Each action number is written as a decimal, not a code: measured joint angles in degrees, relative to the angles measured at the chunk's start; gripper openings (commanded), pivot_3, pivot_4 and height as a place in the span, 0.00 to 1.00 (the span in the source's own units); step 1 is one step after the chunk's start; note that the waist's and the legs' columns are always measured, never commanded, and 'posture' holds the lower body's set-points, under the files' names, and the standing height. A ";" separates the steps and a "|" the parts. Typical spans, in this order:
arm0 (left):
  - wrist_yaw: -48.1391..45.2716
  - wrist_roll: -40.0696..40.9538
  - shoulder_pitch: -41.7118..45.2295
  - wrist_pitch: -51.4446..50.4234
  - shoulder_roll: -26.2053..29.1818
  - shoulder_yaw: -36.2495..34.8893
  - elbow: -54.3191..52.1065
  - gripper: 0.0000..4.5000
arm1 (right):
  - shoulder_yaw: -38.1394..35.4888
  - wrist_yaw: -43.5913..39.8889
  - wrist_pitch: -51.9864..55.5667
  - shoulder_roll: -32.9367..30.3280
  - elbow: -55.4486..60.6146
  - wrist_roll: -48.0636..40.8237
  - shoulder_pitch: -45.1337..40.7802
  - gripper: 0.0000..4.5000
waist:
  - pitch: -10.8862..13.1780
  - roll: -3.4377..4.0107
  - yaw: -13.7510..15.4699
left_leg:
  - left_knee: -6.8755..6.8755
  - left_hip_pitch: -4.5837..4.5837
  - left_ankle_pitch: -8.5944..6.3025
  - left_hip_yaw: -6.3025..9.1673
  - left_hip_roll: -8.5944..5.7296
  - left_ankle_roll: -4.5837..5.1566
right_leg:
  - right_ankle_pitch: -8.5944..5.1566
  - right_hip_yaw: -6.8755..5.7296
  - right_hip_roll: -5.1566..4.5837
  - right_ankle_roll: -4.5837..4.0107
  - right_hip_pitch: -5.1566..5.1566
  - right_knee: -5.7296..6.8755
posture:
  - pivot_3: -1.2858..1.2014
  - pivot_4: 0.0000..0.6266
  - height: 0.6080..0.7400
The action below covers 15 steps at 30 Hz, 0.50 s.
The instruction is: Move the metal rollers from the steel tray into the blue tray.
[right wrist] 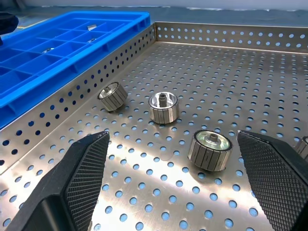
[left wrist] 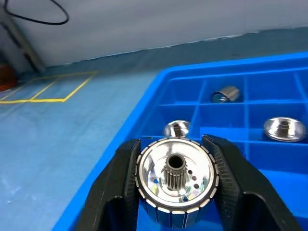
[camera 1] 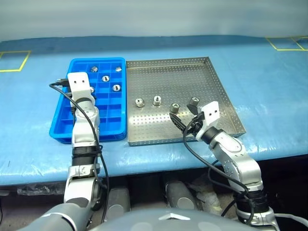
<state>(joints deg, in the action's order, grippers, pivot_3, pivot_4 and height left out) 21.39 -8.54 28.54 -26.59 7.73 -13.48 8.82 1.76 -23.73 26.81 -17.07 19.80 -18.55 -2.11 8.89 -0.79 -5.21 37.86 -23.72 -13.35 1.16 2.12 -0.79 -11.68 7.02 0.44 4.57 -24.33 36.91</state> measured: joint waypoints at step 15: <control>4.32 0.72 0.38 -0.46 0.25 -1.58 6.70 0.76 | 0.20 -0.17 0.03 -0.17 -0.01 0.04 -0.44 1.00 | -0.01 -0.04 0.48 | 0.00 0.01 0.01 -0.01 0.00 -0.01 | 0.01 -0.01 0.00 0.01 0.00 0.02 | 0.49 0.24 1.00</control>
<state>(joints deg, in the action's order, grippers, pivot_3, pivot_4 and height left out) 25.71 -7.83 28.92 -27.06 7.97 -15.05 15.52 1.96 -23.90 26.84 -17.24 19.78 -18.52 -2.55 8.88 -0.83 -4.73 37.87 -23.71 -13.35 1.15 2.12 -0.80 -11.66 7.01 0.44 4.58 -24.33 36.92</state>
